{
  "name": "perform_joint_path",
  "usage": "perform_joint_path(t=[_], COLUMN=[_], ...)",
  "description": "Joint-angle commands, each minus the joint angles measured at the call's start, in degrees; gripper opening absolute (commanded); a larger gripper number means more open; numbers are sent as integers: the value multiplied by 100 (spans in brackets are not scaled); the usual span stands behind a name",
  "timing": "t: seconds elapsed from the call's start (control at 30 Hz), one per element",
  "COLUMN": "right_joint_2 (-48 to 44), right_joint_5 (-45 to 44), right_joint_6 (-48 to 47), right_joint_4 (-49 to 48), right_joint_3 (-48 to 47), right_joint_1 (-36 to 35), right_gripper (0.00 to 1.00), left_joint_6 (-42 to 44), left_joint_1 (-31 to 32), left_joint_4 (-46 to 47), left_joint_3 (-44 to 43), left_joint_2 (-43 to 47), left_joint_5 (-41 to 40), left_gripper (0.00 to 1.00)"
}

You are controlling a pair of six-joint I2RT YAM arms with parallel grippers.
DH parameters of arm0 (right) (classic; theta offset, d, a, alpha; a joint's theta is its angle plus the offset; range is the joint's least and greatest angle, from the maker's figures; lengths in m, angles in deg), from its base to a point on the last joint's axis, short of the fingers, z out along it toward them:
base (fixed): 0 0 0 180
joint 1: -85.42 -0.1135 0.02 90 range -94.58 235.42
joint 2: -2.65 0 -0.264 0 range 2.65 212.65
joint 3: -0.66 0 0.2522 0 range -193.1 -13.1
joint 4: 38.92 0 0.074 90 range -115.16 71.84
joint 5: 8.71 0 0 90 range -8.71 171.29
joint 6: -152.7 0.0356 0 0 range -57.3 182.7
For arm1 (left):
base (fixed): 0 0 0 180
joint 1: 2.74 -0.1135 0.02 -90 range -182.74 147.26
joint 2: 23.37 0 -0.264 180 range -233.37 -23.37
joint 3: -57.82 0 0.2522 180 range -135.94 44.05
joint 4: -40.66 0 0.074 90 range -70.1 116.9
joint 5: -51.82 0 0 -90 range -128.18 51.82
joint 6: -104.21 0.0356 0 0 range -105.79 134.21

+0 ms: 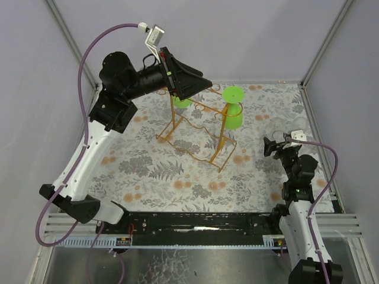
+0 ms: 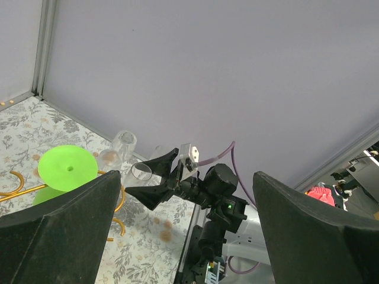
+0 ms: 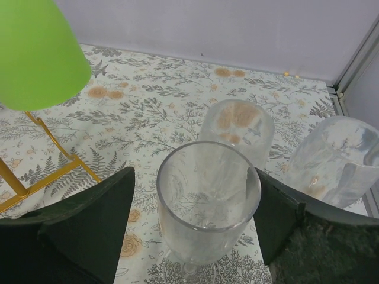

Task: Take the wine glass off the wine glass rack

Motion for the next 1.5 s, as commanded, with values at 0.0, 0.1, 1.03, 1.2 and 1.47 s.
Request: perform_joint_path(t=[0.0, 0.1, 1.03, 1.2, 1.47], right_joint_2=[-351, -670, 4585, 4389, 4299], right_joint_5=[171, 130, 2996, 3122, 2891], right_joint_6=[14, -8, 5546, 5996, 5809], right_joint_4=[418, 1073, 5212, 4785, 4984], right_joint_3=[-701, -1364, -8374, -7759, -7345], right_joint_1=[12, 7, -170, -528, -849], right_gripper=[83, 85, 67, 66, 65], left_joint_6=[-17, -18, -600, -727, -818], left_joint_1=[-43, -63, -2368, -2388, -2388], left_joint_4=[216, 208, 417, 474, 476], left_joint_3=[47, 3, 263, 354, 341], left_joint_2=[183, 191, -40, -7, 6], left_joint_5=[87, -16, -123, -32, 9], left_gripper=[91, 91, 91, 91, 91])
